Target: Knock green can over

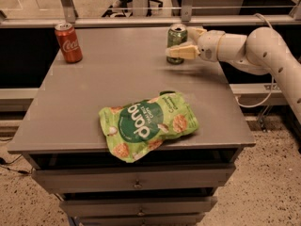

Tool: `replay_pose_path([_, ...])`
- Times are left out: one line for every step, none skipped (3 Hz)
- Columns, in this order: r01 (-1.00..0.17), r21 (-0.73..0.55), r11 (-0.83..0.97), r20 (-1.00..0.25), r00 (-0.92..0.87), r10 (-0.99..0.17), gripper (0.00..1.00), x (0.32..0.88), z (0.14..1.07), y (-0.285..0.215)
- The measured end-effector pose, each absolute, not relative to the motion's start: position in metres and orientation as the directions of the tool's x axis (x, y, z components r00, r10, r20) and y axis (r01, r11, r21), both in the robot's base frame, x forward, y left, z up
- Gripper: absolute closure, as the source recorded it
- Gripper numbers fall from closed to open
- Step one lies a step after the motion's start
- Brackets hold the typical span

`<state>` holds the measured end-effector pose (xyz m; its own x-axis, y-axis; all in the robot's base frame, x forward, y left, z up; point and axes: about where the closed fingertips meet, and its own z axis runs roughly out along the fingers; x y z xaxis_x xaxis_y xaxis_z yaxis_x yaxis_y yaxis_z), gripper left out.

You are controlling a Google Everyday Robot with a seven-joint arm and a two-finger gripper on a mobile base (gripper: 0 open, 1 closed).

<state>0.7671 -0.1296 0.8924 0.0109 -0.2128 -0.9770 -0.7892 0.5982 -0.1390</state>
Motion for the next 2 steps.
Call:
replay_pose_path([-0.788, -0.135, 0.601, -0.978, 0.009, -0.208, 0.49, 0.7686, 0.8882, -0.1287])
replay_pose_path([-0.791, -0.131, 0.597, -0.978, 0.006, -0.207, 0.72, 0.7699, 0.89, -0.13])
